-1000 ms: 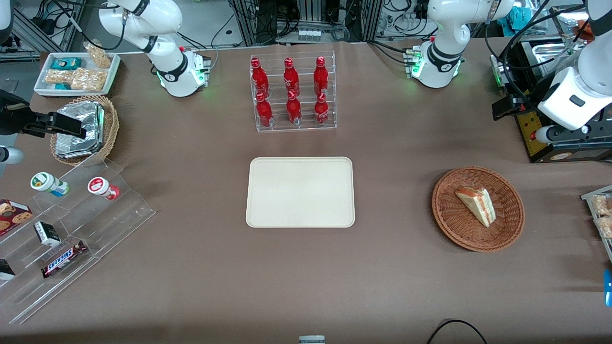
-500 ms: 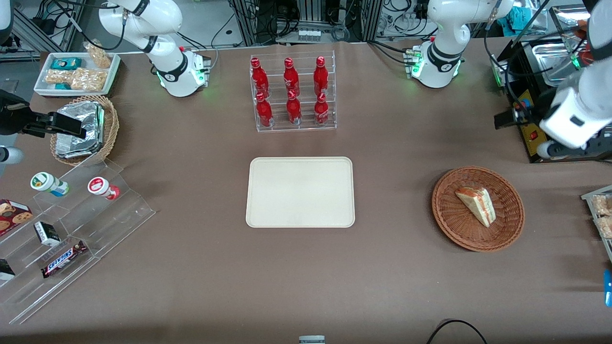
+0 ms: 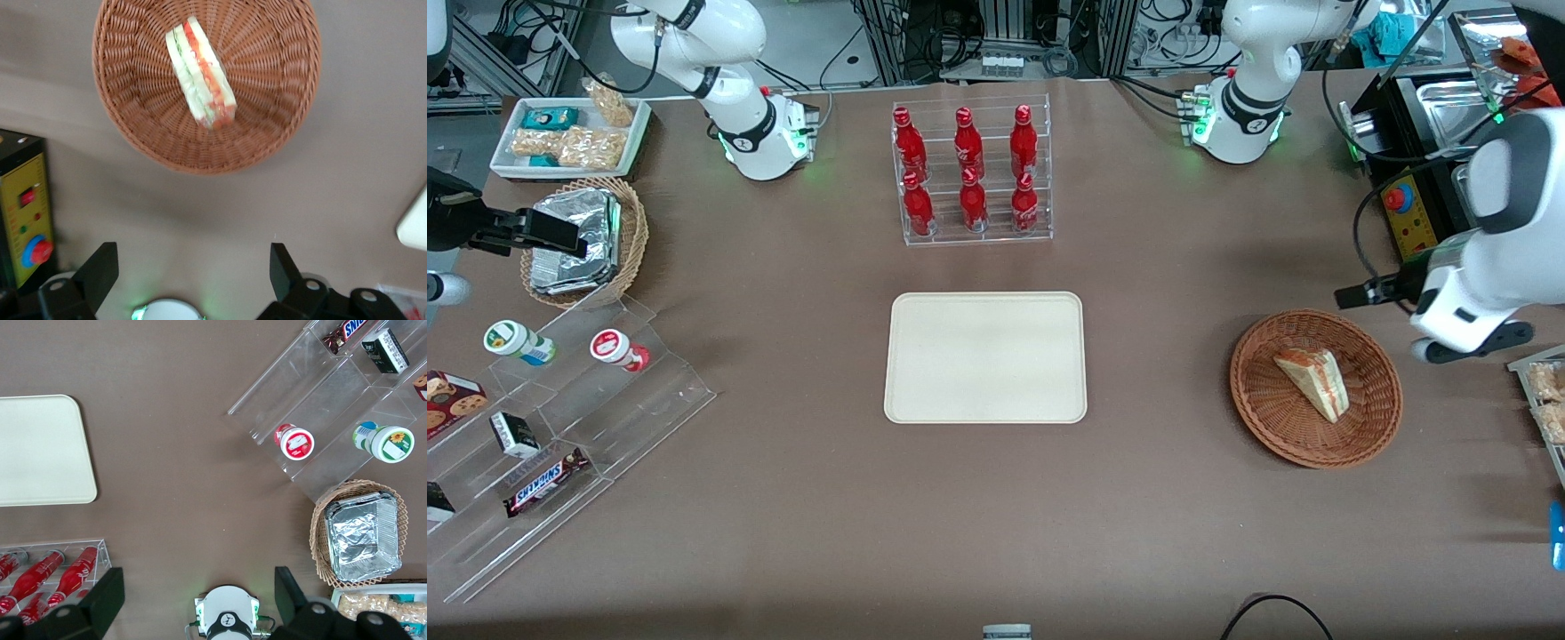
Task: Place sandwich from basket to tray
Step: 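Lower the open left gripper over the sandwich in the basket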
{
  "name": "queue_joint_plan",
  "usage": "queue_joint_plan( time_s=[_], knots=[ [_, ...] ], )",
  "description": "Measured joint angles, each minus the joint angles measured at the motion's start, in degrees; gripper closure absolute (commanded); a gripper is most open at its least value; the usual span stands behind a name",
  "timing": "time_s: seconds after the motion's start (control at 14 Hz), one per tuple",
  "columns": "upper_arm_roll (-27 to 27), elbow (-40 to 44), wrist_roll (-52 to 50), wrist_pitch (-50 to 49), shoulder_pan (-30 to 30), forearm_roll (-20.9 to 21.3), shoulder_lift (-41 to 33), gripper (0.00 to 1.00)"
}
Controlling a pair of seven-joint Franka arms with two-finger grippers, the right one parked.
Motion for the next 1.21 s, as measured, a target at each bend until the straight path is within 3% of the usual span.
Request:
queue_joint_plan(
  time_s=[0.5,1.21],
  knots=[
    [1.4,-17.6,-7.5,27.7,0.6,0.0,0.0,0.0],
    [1.4,-18.6,-13.7,40.7,0.7,0.0,7.5,0.0]
  ],
)
